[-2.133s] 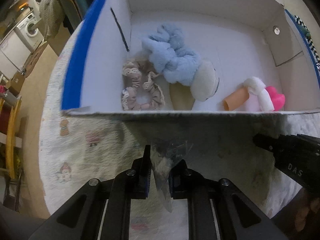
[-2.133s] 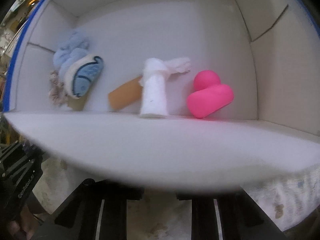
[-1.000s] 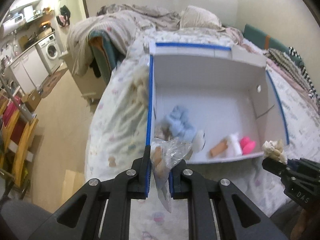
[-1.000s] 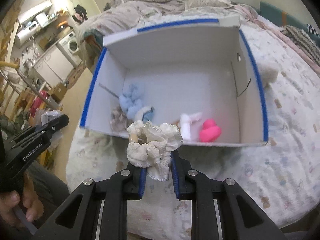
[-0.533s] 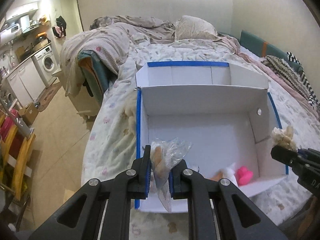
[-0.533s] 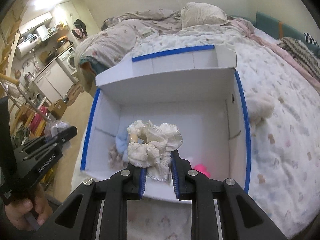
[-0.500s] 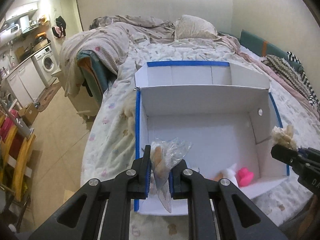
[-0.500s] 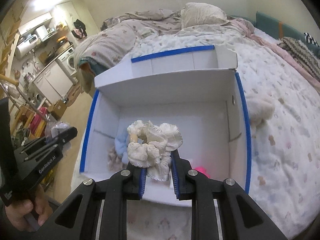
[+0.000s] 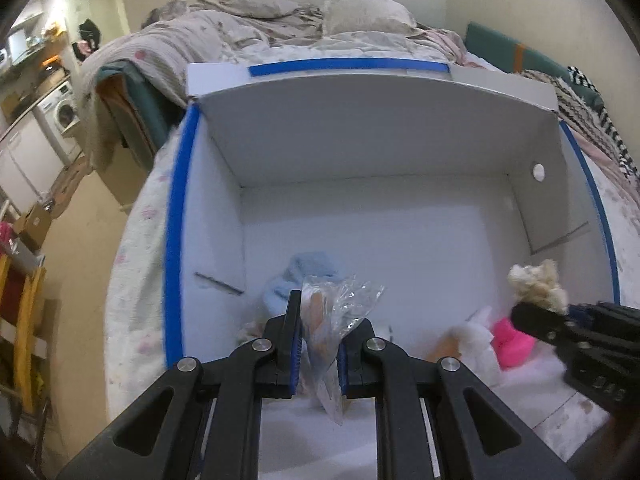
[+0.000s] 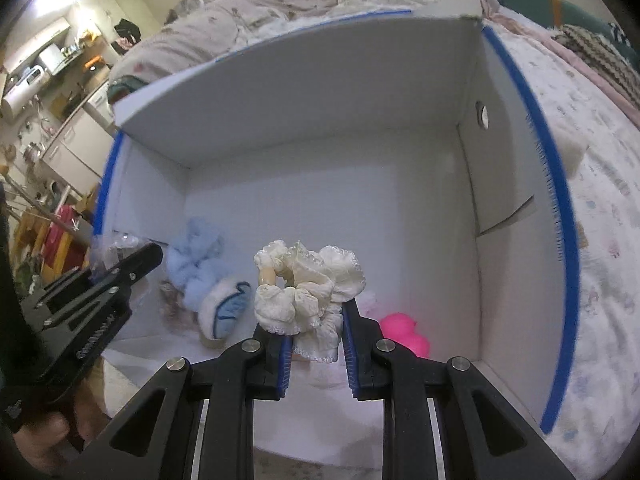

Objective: Organize soft objects
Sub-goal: 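Carry the plastic bag and cream scrunchie over the box with both grippers, then open both grippers to drop the bag and cream scrunchie into the box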

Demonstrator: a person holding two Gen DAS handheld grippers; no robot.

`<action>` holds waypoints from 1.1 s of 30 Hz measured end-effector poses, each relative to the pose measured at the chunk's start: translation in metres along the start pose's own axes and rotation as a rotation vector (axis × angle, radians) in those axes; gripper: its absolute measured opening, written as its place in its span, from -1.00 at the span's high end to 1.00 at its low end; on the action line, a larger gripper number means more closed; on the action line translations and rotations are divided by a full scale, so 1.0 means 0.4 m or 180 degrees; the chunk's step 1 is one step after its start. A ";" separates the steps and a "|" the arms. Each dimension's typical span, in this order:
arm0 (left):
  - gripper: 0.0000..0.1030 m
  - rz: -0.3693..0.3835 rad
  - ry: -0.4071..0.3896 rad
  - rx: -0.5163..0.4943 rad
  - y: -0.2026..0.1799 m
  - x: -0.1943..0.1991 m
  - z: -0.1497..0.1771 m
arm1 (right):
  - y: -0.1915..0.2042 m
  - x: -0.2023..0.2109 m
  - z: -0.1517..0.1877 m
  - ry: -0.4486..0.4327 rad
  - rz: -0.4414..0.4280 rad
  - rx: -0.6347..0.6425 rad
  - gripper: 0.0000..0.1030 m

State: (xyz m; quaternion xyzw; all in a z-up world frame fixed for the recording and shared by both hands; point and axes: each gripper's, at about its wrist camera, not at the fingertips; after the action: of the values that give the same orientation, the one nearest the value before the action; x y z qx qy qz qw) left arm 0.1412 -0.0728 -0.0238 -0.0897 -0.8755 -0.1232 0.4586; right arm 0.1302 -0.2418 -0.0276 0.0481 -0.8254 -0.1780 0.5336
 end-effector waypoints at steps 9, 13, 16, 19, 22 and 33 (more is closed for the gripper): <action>0.75 0.0039 0.0053 0.0007 0.004 -0.023 -0.007 | -0.011 -0.052 -0.014 0.0149 0.0009 -0.0110 0.54; 0.71 0.0009 0.0040 0.0030 0.008 -0.016 -0.006 | -0.020 -0.056 -0.010 0.0161 -0.0024 -0.0178 0.44; 0.53 -0.0032 0.0032 -0.0009 0.004 -0.013 -0.004 | -0.038 -0.046 -0.015 0.0133 -0.0056 -0.0244 -0.02; 0.14 -0.0076 -0.0014 -0.0015 0.004 -0.002 0.000 | -0.048 -0.029 -0.019 0.0047 -0.0101 -0.0325 -0.20; -0.21 -0.0126 -0.0132 0.0009 0.006 0.024 0.001 | -0.053 -0.012 -0.025 -0.0029 -0.0114 -0.0372 -0.44; -0.21 -0.0108 -0.0254 0.0020 0.029 0.112 0.022 | -0.056 0.055 -0.008 -0.0289 -0.0011 -0.0414 -1.00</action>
State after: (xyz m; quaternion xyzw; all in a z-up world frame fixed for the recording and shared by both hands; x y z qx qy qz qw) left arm 0.1122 -0.0570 0.0097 -0.0782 -0.8948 -0.1246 0.4215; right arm 0.1214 -0.2693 -0.0149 0.0066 -0.8353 -0.2342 0.4973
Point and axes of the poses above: each gripper's, at about its wrist camera, not at the fingertips, and x roughly against the way its jaws point, y to its left, z to its underside, and after that the axes turned 9 degrees about -x, right-handed
